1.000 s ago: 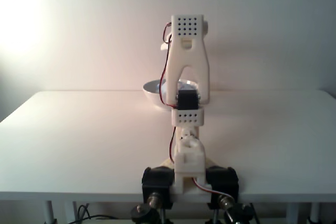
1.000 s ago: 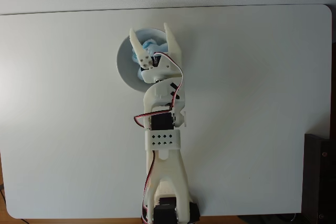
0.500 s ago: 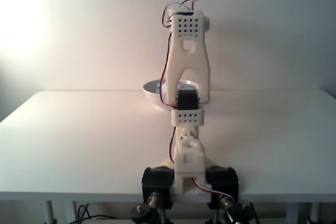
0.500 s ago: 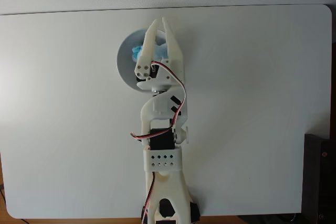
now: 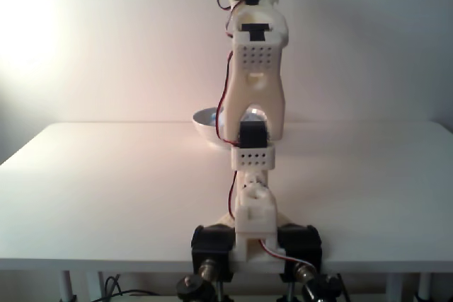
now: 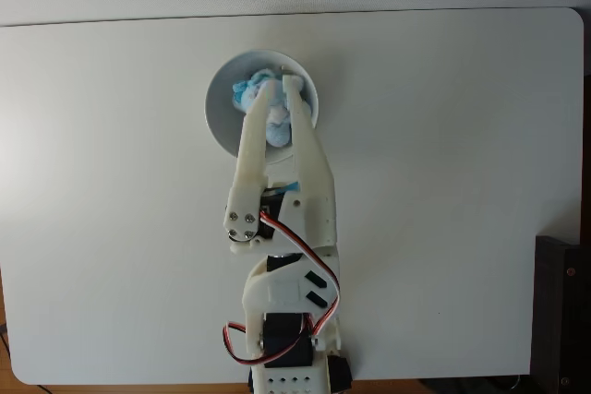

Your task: Grasp a skyblue doll and put it into the bowl.

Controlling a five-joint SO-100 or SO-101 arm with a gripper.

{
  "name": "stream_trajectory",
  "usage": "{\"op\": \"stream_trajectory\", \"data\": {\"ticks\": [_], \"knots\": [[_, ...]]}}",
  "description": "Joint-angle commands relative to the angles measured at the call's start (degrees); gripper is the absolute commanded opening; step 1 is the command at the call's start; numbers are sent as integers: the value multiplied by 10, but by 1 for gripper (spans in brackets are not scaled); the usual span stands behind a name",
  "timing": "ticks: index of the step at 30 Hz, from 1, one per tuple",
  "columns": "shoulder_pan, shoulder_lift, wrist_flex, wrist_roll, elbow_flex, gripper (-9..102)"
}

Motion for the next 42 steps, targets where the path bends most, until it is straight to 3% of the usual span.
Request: {"op": "stream_trajectory", "data": {"ticks": [1,27,31,42], "knots": [[-5,125,-4,-2,69,0],[-2,664,11,-5,673,0],[-1,758,101,-5,692,0],[2,759,423,-4,560,0]]}}
